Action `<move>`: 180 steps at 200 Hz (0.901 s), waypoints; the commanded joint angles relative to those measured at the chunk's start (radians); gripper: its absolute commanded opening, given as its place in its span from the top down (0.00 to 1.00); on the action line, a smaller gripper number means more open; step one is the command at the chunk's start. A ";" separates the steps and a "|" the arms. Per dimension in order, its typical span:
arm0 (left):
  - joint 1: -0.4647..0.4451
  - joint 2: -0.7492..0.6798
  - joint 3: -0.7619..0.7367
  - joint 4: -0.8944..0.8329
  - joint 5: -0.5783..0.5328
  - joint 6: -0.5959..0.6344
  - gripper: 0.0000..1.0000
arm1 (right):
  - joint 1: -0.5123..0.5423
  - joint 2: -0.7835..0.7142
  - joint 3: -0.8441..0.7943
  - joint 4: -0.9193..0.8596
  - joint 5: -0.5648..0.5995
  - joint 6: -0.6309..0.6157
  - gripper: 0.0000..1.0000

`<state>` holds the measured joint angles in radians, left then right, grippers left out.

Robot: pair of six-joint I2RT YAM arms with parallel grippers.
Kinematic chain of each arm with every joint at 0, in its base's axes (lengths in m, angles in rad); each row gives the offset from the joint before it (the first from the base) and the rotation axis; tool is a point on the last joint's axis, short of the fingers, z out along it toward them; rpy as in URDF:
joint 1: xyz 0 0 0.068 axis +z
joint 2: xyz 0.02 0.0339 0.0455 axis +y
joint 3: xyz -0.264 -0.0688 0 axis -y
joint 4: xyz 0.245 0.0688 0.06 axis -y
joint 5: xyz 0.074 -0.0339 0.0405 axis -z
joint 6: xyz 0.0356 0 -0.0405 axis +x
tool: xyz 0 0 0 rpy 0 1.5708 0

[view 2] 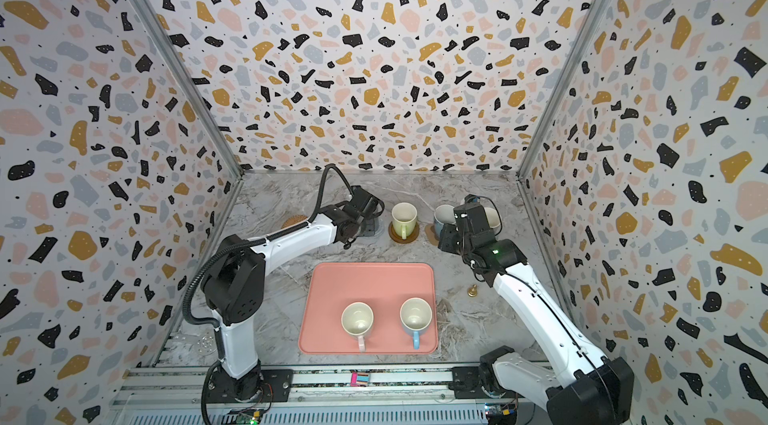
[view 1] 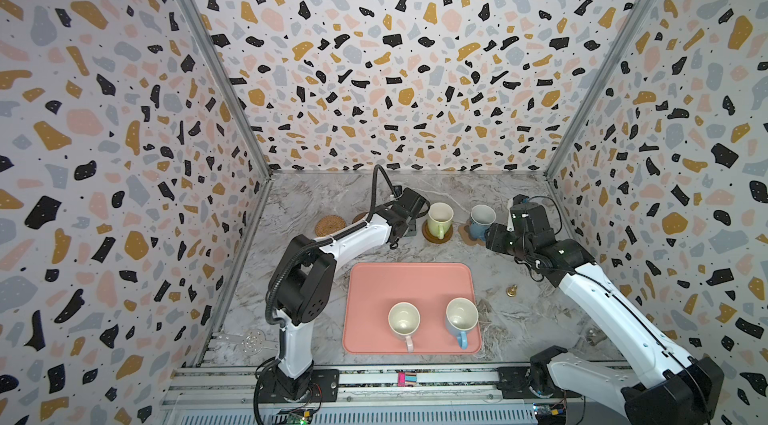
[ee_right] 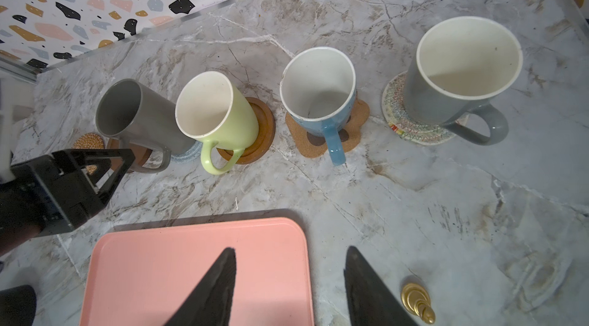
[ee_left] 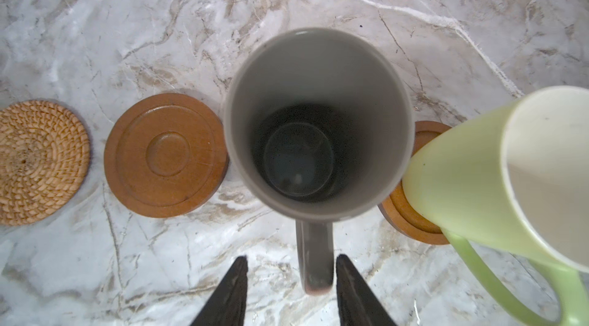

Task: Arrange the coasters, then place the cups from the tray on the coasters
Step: 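Lower the grey mug onto the blue knit coaster beside the pale green mug, then open left gripper and raise it off the grey mug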

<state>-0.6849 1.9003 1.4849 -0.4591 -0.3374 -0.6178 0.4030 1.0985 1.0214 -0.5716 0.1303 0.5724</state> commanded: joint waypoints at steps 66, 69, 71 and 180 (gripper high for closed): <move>-0.037 -0.187 -0.079 0.035 0.074 -0.021 0.47 | -0.003 0.024 0.071 -0.038 0.037 -0.004 0.44; -0.038 -0.195 -0.081 0.030 0.072 -0.024 0.47 | -0.003 0.024 0.071 -0.038 0.038 -0.004 0.44; -0.040 -0.198 -0.084 0.027 0.071 -0.025 0.47 | -0.003 0.026 0.071 -0.037 0.038 -0.005 0.44; -0.168 -0.587 -0.327 -0.121 -0.003 -0.206 0.45 | -0.004 0.081 0.057 0.032 -0.036 -0.078 0.43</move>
<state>-0.8219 1.3781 1.2110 -0.5224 -0.3199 -0.7475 0.4030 1.1702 1.0538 -0.5575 0.1192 0.5278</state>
